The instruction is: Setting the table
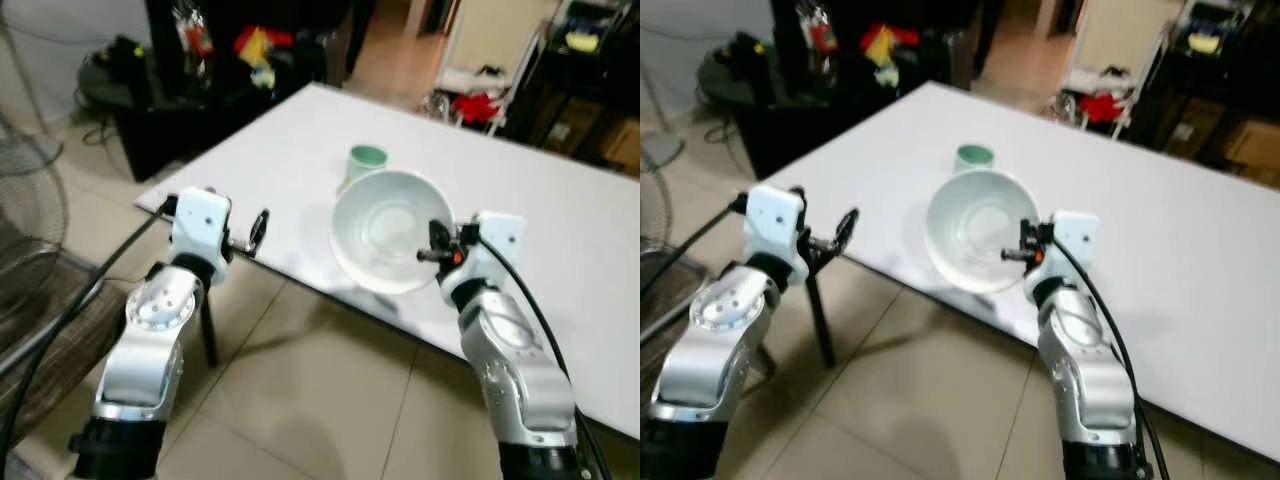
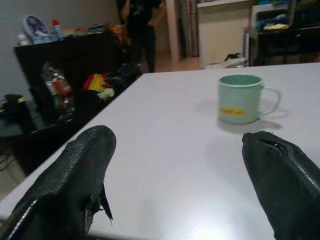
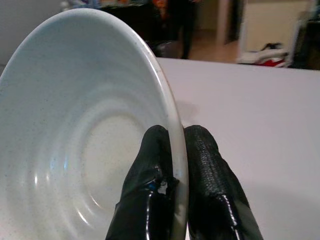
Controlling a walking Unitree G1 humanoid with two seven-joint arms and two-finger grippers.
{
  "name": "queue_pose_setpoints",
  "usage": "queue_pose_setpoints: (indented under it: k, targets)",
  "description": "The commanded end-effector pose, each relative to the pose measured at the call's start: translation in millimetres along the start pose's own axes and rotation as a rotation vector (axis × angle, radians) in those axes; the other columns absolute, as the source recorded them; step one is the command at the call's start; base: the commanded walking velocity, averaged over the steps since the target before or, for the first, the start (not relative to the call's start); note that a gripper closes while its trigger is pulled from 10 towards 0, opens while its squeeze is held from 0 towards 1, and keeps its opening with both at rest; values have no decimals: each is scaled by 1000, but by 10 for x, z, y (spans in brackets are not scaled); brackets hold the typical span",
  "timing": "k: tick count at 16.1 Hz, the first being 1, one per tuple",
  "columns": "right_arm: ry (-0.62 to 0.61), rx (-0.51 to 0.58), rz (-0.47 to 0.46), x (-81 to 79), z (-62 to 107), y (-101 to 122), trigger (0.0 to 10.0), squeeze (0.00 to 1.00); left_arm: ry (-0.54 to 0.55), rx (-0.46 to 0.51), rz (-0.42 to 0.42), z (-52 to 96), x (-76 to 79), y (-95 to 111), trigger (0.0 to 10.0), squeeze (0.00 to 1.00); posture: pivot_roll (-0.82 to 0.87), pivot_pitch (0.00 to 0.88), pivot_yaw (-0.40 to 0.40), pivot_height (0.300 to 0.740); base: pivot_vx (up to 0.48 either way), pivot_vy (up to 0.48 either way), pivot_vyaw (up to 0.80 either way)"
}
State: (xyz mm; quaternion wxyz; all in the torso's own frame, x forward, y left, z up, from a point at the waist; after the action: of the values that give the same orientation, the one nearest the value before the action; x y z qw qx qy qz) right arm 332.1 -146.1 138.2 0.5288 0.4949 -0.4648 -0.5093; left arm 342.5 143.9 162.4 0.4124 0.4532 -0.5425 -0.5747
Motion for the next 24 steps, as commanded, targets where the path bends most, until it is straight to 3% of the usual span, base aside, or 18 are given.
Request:
queue_pose_setpoints:
  k: [1,5,12,17,21,24]
  targets:
    - [-41,26,-4,149,15,80,10000,0,-41,14,4,-21,114,40,10000,0,69,0,-61,740,405,0,0]
    - [-40,21,-16,140,0,67,10000,0,-52,14,-7,-23,110,47,10000,0,72,0,-58,740,404,0,-700]
    - [-36,3,-49,133,-5,39,10000,0,-82,8,-17,-12,142,39,10000,0,74,0,-54,740,400,0,-64]
    - [-37,-5,-68,152,13,37,10000,0,-112,0,-15,-14,190,27,10000,0,64,0,-45,740,391,0,-793]
    - [-13,-49,-192,156,-18,0,10000,0,-194,-22,-19,37,258,0,10000,0,68,0,-43,740,79,0,0]
    - [14,-107,-293,155,-161,-18,10000,0,-326,-58,-29,117,337,-29,10000,0,70,0,-36,740,0,0,0]
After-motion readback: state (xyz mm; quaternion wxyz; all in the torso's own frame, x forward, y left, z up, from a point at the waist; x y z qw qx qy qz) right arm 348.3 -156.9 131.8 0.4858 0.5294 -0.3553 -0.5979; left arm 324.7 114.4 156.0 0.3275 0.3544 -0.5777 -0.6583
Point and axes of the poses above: a point about 5 cm out from each wrist's last joint towards the gripper, its own z axis pointing back from the gripper into the wrist, its own y axis along the axis of the wrist's last joint, x = y × z, the point moved 5 cm from there along -z, pointing out of the wrist towards the gripper, and after that the axes turned 8 degrees about z, right-handed, at the moved point
